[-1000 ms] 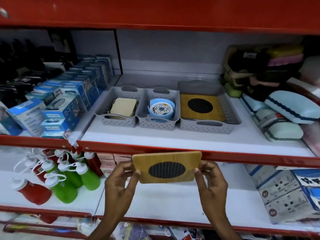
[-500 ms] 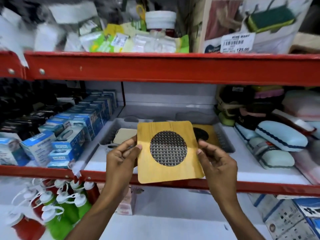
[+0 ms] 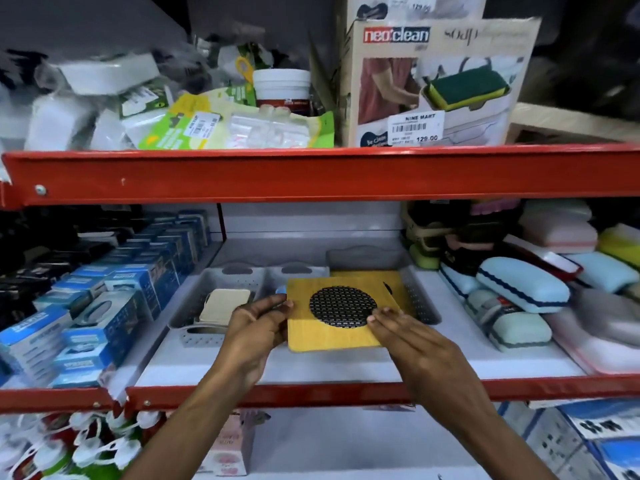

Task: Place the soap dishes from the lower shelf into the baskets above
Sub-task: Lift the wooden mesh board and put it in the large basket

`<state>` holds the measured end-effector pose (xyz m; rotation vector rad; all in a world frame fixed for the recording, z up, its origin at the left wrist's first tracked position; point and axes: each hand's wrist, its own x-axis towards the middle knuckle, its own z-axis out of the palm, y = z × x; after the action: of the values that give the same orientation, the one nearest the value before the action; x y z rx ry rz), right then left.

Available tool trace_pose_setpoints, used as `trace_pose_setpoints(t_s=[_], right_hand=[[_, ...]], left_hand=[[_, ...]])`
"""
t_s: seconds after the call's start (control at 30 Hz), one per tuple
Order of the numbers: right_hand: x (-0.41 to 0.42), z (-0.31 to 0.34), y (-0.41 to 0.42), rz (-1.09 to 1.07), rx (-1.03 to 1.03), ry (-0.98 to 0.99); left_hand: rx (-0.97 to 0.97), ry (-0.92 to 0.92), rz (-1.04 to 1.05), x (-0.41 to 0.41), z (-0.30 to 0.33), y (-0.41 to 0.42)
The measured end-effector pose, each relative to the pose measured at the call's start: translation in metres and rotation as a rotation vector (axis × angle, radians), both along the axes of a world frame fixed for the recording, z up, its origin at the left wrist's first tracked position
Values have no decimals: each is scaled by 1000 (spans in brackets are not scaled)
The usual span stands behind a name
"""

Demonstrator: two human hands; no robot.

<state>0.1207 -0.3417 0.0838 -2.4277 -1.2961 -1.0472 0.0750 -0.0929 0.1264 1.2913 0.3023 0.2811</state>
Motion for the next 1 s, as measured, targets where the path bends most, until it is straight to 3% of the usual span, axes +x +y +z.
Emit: trace_pose_setpoints(t_s=[0.07,0.23,0.33,0.43,0.7,0.9,1.0], right_hand=[[12,9,-7,-55,14,10],[50,27,-20,-166,-29,122],[75,33,-16,-175,-84,251],[90,42,-10,-227,-190,433],[121,32,-18,-321,-316,339],[115,45,-12,-275,-283,673],[123,42,-11,-272,-196,755]], left_hand=[[171,-11,-48,14,7,-4],[1011,-108,-251,42,17,-13],[1200,-95,-411,65,19,-22],[1339,-90,-405,90,10,-23],[1339,-49,-439,115,0,-30],[1189,114,-473,129,-5,-37],[1134,74,-439,132,-11,-39]])
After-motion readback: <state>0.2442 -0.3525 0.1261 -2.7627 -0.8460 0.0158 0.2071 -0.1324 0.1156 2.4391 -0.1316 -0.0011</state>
